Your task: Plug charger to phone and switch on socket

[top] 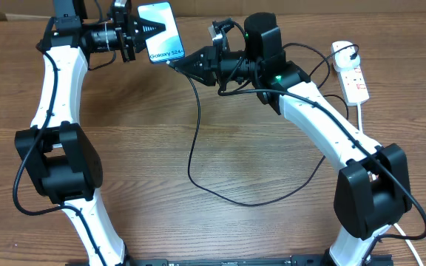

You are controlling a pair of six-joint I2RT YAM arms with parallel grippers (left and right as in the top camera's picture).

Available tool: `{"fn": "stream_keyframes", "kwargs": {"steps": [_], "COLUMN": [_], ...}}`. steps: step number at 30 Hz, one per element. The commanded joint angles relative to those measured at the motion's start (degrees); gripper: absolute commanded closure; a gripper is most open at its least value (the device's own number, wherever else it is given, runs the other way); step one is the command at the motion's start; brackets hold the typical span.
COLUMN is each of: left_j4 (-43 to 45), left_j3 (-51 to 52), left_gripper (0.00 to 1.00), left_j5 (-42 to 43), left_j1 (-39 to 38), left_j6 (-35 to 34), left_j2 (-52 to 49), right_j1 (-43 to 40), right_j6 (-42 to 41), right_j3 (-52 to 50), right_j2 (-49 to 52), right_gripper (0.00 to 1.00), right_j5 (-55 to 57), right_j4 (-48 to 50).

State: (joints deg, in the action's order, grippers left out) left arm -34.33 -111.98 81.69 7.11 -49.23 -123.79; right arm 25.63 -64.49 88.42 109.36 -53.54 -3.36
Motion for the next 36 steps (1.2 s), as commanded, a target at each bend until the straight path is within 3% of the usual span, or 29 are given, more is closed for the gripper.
{"fn": "stream_keyframes", "kwargs": {"steps": [1, 7, 11, 14, 21, 27, 36], "left_j4": [0.09, 0.07, -2.45, -9.53, -20.22, -20.46, -20.74], "left_j3": [-0.57, -0.57, -0.57, -0.57, -0.57, -0.57, -0.57], "left_gripper": [0.96, 0.96, 0.96, 0.96, 0.96, 0.96, 0.96], "left_j5": [-2.86, -10.93, -15.98, -23.87, -34.47, -35.69, -35.82], "left_j1": [1.31, 2.45, 2.67, 2.34, -1.01, -3.45, -4.52], "left_j6": [3.56, 5.62, 12.41, 20.94, 29.86, 30.05, 30.64], "left_j2": [0.52, 0.52, 0.52, 0.52, 0.52, 0.52, 0.52], "right_j1": [0.2, 0.2, 0.2, 0.2, 0.2, 0.2, 0.2], "right_j6": [4.83, 14.32, 19.5, 21.55, 21.24, 18.93, 18.91], "right_j3": [0.68, 0.68, 0.68, -0.26, -10.62, -16.15, -16.41], "right_j2": [1.05, 1.05, 1.05, 1.09, 1.7, 2.34, 2.69], "right_gripper": [0.96, 0.96, 0.96, 0.96, 0.96, 0.96, 0.96], "right_j5": [5.2, 14.84, 29.55, 42.97, 53.83, 52.24, 52.35], "right_j4": [-3.34, -16.74, -27.78, -36.24, -35.06, -31.41, -32.85]}}
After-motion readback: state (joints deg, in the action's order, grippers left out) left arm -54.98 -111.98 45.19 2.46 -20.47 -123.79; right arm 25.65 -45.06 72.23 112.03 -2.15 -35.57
